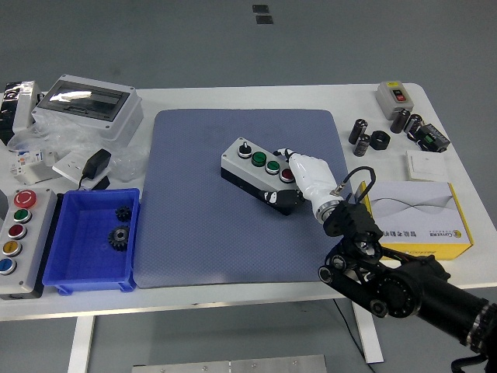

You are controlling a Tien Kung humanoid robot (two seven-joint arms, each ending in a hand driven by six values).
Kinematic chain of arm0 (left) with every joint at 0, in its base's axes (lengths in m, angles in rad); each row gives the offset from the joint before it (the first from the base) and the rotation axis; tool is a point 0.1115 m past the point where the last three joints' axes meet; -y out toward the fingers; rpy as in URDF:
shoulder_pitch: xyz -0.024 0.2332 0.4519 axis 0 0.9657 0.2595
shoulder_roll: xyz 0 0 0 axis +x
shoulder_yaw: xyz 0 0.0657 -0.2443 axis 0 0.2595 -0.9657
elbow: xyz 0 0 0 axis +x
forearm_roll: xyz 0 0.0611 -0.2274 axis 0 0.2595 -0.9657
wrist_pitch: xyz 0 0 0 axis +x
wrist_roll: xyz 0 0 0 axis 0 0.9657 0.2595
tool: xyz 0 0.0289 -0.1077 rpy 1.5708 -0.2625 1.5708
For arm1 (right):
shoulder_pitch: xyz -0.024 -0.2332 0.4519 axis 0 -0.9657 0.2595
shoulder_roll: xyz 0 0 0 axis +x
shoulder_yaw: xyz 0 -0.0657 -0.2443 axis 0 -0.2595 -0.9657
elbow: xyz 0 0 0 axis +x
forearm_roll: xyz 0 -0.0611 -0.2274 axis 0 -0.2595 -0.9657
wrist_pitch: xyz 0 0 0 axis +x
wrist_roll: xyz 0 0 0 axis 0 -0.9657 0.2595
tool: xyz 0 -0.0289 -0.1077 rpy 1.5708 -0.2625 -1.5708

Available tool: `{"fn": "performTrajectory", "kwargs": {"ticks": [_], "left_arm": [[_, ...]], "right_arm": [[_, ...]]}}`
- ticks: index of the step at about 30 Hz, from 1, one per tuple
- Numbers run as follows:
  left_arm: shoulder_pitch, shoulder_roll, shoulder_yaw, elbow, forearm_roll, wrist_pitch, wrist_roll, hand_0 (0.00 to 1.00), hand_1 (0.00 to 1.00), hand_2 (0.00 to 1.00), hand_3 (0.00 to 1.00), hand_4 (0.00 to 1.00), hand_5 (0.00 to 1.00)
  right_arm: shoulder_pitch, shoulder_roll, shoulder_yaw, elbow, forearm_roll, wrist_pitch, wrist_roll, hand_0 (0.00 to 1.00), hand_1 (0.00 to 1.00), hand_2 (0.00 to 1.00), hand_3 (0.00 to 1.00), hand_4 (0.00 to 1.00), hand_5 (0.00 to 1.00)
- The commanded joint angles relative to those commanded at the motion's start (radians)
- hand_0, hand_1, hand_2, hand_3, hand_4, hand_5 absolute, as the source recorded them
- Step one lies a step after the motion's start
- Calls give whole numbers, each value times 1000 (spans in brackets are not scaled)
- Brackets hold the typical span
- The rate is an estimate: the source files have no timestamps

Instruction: Pick up the button,place it on the desk,press the button,press the button

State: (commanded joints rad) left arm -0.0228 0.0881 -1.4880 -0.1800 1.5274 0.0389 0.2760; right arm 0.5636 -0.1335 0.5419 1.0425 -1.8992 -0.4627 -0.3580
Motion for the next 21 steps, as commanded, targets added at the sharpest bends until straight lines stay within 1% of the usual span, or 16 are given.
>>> {"fn": "performTrajectory", "kwargs": {"ticks": [1,2,7,8,11,13,14,15,16,18,21], "left_arm": [[0,0,1,0,-1,0,0,620,618,549,601,656,185],[0,0,2,0,-2,0,-1,620,618,548,599,656,183],[2,-1,8,0,-8,0,-4,620,618,548,599,656,183],[2,-1,8,0,-9,0,-4,620,618,549,600,655,182],[3,-2,11,0,-14,0,-7,620,618,549,600,655,182],[4,-4,13,0,-16,0,-8,620,618,549,600,655,182],[4,-4,14,0,-18,0,-8,620,619,549,599,656,183],[4,-6,16,0,-21,1,-9,620,619,549,599,656,183],[5,-6,16,0,-21,1,-9,620,619,549,599,656,183],[6,-8,14,0,-21,1,-10,620,619,549,599,656,183],[8,-9,4,0,-12,1,-8,620,619,549,600,655,184]], "right_arm": [[-1,-1,1,2,-4,-1,0,195,390,448,639,530,110],[-1,-1,3,3,-7,-2,0,172,375,429,585,445,117],[-11,-21,33,47,-32,-19,20,172,375,429,585,445,117],[-13,-27,40,60,-31,-24,27,141,333,362,487,134,2],[-23,-49,58,101,-11,-41,58,141,333,362,487,134,2],[-35,-71,72,137,24,-52,94,141,333,362,487,134,2],[-41,-83,80,155,42,-53,113,131,308,340,419,57,2],[-51,-103,89,180,67,-47,139,131,308,340,419,57,2],[-58,-118,95,197,84,-38,159,131,308,340,419,57,2],[-70,-160,103,246,129,-2,214,131,308,340,419,57,2],[-69,-224,74,318,156,60,291,134,305,338,406,46,2]]}}
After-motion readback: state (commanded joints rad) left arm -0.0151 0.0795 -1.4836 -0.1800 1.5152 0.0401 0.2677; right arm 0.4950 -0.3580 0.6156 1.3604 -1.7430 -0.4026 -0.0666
